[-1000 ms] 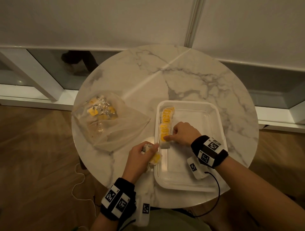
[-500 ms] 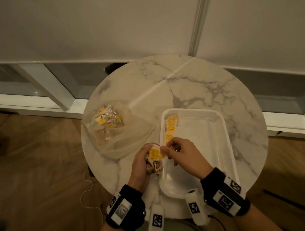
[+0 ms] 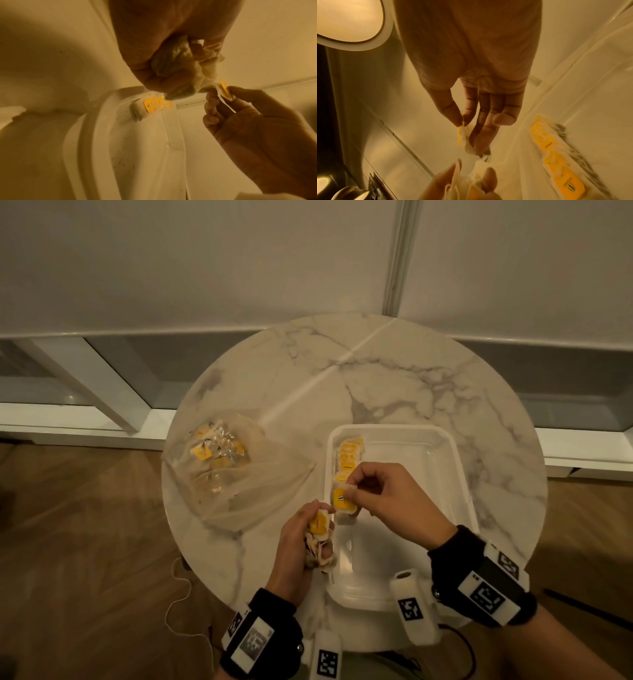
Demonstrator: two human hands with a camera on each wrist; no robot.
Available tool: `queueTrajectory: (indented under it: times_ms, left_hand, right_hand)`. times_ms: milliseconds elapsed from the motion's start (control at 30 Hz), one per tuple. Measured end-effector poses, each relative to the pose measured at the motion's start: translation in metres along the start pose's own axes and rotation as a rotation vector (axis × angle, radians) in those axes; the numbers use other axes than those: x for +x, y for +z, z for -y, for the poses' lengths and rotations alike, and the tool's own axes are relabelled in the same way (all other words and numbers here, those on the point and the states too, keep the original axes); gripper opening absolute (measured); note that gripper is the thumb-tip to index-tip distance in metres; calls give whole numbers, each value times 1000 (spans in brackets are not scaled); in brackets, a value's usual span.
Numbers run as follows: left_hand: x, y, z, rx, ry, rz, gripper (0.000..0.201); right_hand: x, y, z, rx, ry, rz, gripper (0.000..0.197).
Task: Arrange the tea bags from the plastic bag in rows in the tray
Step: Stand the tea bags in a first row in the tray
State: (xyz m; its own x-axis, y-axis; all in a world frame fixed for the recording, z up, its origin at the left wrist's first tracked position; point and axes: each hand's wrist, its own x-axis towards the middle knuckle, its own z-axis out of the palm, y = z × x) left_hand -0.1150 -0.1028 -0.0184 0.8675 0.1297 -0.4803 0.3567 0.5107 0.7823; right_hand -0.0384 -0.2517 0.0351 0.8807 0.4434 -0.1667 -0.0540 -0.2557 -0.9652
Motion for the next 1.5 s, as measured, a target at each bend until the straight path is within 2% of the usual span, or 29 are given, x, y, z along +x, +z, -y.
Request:
queueTrajectory:
  times_ms: [100, 233, 267, 333, 433, 500, 567, 700, 833, 1100, 1300, 1500]
  left_hand:
    - [-3, 1, 0, 34, 35, 15, 28]
    - [-3, -6, 2, 171, 129, -50, 22]
    - [-2, -8, 2, 203, 148, -71, 18]
    - [2, -14, -1, 267, 216, -88, 8]
    - [8, -22, -7, 406, 313, -85, 11]
    - [10, -24, -8, 489, 331, -80, 7]
    - [11, -26, -6, 563, 319, -64, 12]
    - [12, -29, 2, 682, 332, -61, 14]
    - [12, -28, 9, 776, 354, -61, 19]
    - [16, -28, 14, 808, 378, -66, 21]
    - [16, -26, 14, 810, 380, -80, 21]
    - [15, -25, 13, 811, 378, -84, 22]
  right_hand:
    - [2, -8, 6, -56, -36, -48, 7]
    - [7, -21, 6, -285, -161, -192, 10]
    - [7, -23, 5, -348, -179, -159, 10]
    - [8, -25, 4, -412, -157, -6, 7]
    - [15, -30, -4, -554, -105, 130, 5]
    - [21, -31, -9, -710, -108, 180, 6]
    - [25, -29, -15, -812, -75, 263, 9]
    - [31, -16, -28, -908, 10, 440, 8]
    - [39, -6, -33, -889, 73, 528, 9]
    - [66, 5, -42, -904, 46, 442, 16]
    - [68, 5, -50, -1027, 56, 333, 14]
    - [72, 3, -54, -1173, 79, 273, 31]
